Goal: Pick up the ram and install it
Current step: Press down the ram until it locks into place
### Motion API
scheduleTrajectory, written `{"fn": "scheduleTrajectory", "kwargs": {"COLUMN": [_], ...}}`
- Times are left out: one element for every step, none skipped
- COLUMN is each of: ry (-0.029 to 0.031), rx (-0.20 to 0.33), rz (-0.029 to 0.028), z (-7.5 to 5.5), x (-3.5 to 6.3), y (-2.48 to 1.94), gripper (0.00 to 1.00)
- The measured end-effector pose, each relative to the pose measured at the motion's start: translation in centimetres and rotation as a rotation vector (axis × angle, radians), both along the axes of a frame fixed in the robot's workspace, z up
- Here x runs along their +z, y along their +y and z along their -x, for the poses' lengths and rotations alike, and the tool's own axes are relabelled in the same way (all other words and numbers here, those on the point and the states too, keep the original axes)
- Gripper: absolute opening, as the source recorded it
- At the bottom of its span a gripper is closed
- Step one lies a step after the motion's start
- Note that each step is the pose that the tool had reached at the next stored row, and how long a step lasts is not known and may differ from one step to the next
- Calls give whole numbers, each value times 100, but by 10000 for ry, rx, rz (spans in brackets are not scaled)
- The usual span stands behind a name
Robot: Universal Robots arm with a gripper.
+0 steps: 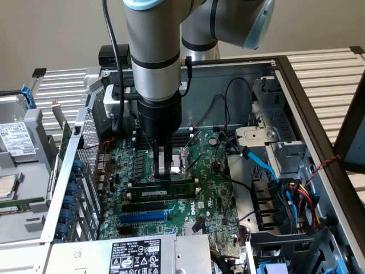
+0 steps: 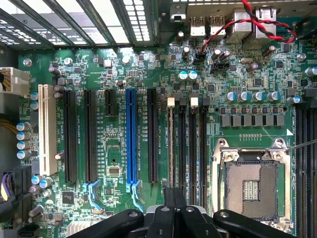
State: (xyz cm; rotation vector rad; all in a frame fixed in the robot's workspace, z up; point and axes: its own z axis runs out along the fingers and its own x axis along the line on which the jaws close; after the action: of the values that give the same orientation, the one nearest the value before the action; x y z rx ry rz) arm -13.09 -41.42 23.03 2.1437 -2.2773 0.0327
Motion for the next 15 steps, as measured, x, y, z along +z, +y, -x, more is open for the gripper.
{"fn": "scheduleTrajectory", "kwargs": {"ry": [1, 2, 3, 4, 3, 2, -3, -1, 1, 2, 1, 3, 2, 2, 2], "rx": [0, 1, 1, 1, 0, 0, 1, 1, 1, 0, -1, -1, -1, -1, 0], "rz": [3, 10, 18, 22, 24, 26, 23, 27, 30, 31, 32, 35, 37, 37, 36], "z": [0, 0, 0, 0, 1, 1, 0, 0, 0, 1, 0, 1, 1, 0, 0], "x": [-3, -7, -12, -17, -22, -26, -31, -33, -35, -38, -41, -44, -46, -47, -47], "y": [0, 0, -1, -1, -1, -1, 0, 0, 0, 0, 0, 0, 0, 0, 0], "gripper": [11, 11, 11, 11, 11, 11, 11, 11, 11, 11, 11, 11, 11, 11, 11]}}
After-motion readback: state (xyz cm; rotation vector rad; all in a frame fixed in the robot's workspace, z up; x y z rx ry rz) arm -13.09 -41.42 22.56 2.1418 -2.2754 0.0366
